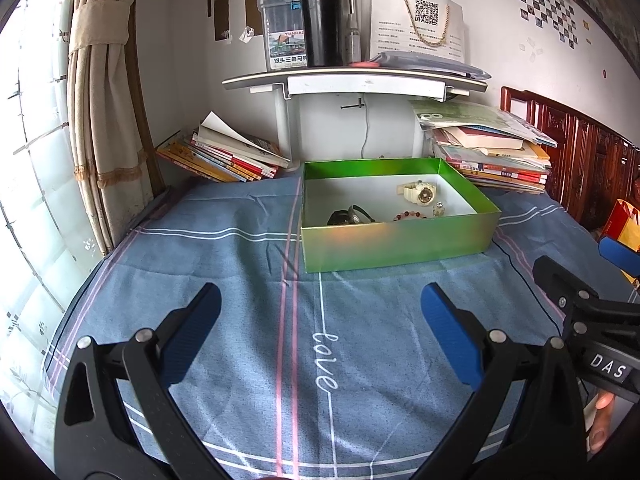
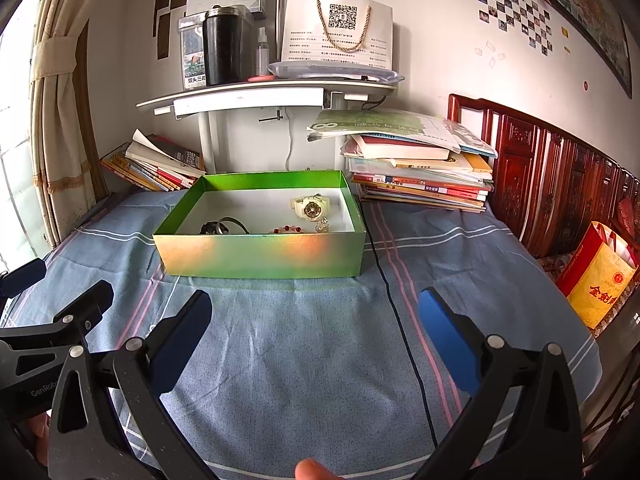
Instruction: Organize jewelry
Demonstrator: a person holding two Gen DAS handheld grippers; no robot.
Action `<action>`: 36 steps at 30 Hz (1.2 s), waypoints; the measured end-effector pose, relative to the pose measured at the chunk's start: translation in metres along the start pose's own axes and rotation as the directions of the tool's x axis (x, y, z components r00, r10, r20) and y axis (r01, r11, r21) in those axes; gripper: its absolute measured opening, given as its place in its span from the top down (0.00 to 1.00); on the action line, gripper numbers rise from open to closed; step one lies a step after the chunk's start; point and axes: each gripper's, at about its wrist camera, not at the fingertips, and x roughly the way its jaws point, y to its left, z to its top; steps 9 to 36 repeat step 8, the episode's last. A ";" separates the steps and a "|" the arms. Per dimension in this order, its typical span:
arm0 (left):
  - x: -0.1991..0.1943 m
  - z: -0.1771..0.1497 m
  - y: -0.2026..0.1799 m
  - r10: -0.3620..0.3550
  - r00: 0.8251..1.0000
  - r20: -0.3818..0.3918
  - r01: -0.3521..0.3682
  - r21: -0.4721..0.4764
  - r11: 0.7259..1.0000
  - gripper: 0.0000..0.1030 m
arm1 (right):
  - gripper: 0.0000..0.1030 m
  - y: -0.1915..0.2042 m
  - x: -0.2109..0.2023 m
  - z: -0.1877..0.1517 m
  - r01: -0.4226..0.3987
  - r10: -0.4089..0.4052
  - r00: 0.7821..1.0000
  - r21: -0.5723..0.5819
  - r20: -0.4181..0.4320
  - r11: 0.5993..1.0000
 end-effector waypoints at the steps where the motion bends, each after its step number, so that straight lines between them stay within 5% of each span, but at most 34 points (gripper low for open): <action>1: 0.000 0.000 0.000 -0.005 1.000 -0.002 0.005 -0.005 1.000 0.04 | 0.02 0.000 0.000 0.000 0.000 0.000 1.000 0.000 -0.001 1.000; 36: 0.004 -0.001 0.002 -0.003 1.000 -0.018 0.003 -0.017 1.000 0.04 | 0.02 -0.001 0.001 -0.003 0.000 0.000 1.000 0.003 -0.005 1.000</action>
